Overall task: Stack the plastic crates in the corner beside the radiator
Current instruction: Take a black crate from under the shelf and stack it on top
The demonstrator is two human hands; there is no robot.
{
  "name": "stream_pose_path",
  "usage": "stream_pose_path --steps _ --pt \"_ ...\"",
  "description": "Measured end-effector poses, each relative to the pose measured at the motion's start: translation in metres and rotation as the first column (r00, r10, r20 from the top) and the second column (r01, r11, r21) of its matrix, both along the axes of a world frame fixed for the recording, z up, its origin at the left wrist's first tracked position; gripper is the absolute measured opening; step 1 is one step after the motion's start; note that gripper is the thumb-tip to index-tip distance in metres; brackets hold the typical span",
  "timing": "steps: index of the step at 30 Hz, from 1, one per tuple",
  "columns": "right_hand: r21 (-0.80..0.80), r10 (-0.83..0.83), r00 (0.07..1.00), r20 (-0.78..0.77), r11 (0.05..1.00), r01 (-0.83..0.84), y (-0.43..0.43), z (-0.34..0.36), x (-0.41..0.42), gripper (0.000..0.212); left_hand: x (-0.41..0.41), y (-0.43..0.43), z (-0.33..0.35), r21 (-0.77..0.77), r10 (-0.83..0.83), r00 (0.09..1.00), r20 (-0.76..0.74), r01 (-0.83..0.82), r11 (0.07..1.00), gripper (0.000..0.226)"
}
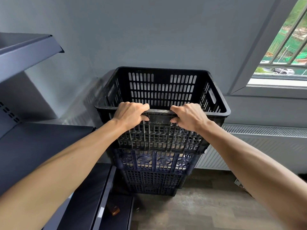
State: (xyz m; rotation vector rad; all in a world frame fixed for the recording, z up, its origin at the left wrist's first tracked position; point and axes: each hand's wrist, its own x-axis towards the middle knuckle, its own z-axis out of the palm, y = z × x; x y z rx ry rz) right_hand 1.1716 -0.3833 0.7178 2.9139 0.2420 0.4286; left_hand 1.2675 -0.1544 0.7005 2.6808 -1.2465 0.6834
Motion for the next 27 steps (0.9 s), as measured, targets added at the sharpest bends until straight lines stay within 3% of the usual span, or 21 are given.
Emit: stream_pose_path --steps 27 --pt "-0.035 -0.01 1.0 -0.021 0.999 0.009 0.002 0.006 0.006 0.041 0.008 0.001 0.003 -0.009 -0.001 1.0 0.014 0.002 1.0 0.04"
